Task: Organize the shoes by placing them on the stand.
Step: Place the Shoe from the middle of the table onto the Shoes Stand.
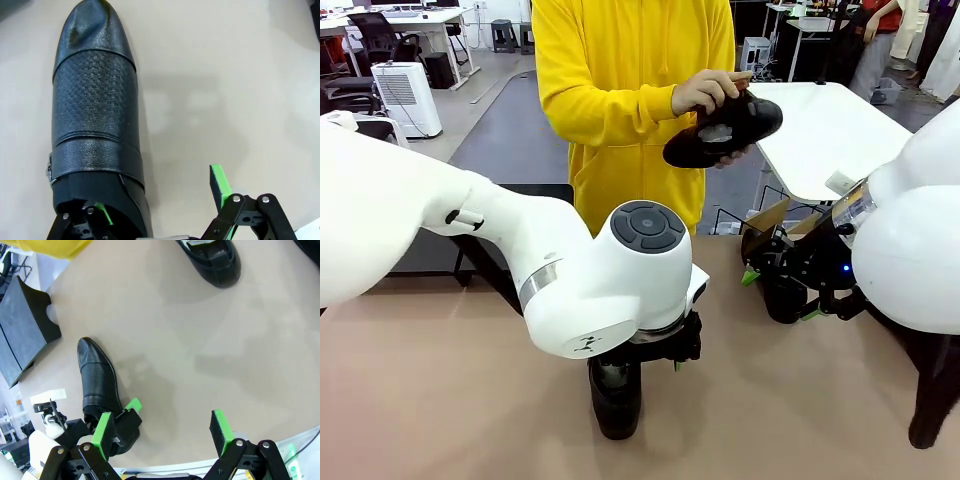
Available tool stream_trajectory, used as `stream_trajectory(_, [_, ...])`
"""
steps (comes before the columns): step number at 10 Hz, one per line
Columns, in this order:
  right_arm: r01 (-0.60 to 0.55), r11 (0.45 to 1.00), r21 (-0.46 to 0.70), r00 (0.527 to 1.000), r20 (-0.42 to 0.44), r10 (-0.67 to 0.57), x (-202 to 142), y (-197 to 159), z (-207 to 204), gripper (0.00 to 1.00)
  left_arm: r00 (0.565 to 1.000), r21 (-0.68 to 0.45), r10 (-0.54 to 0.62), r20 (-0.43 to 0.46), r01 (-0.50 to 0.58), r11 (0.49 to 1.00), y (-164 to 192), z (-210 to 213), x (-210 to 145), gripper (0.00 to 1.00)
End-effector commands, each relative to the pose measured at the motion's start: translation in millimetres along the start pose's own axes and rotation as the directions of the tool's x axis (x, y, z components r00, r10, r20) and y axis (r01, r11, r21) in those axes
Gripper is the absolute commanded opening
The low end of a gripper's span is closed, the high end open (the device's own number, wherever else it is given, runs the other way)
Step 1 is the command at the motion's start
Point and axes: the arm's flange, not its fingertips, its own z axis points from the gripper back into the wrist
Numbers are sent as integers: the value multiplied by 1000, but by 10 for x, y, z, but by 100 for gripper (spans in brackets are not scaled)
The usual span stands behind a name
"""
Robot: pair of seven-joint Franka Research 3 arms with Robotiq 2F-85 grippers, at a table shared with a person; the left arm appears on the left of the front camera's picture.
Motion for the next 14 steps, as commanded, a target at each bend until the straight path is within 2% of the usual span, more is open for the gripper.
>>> stream_trajectory(1, [-18,1000,14,1000,4,18,27,-2,-1,100,1000,26,13,10,-13,1000,-26,-11,7,54])
stream_trajectory(3, [-18,1000,14,1000,4,18,27,-2,-1,100,1000,43,22,10,-23,999,33,-18,18,15])
stream_trajectory(4, [-18,1000,14,1000,4,18,27,-2,-1,100,1000,46,23,4,-24,999,71,-23,23,0])
stream_trajectory(10, [-18,1000,14,1000,4,18,27,-2,-1,100,1000,53,18,-6,-18,998,159,29,37,0])
stream_trajectory(11, [-18,1000,14,1000,4,18,27,-2,-1,100,998,69,10,-63,-6,998,169,63,20,0])
stream_trajectory(12, [-18,1000,14,1000,4,18,27,-2,-1,100,994,24,-28,-103,31,999,216,269,-40,0])
stream_trajectory(13, [-18,1000,14,1000,4,18,27,-2,-1,100,993,-40,-70,-93,67,997,347,633,-129,0])
stream_trajectory(14, [-18,1000,14,1000,4,18,27,-2,-1,100,992,-55,-110,-65,106,993,539,962,-185,0])
